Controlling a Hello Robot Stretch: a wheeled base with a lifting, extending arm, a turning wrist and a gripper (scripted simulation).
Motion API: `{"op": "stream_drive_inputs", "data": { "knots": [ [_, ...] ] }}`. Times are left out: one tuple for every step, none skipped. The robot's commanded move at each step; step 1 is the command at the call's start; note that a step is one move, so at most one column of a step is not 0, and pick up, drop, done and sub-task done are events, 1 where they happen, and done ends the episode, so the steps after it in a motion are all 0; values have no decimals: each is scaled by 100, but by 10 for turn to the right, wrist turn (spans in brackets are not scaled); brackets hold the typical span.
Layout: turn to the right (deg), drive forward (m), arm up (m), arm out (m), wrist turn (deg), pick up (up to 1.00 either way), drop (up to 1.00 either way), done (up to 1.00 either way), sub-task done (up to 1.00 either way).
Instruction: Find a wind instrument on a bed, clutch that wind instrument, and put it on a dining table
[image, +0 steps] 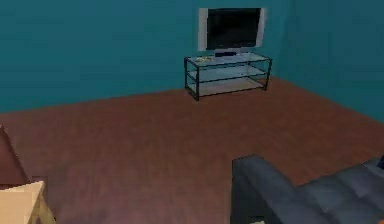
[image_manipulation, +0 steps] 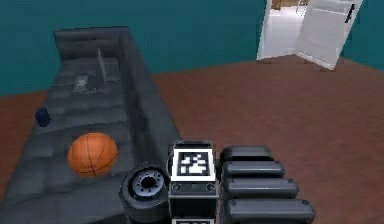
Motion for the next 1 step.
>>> {"op": "stream_drive_inputs", "data": {
  "knots": [
    [450,0,0,0,0,0,0,0,0]
  ]
}}
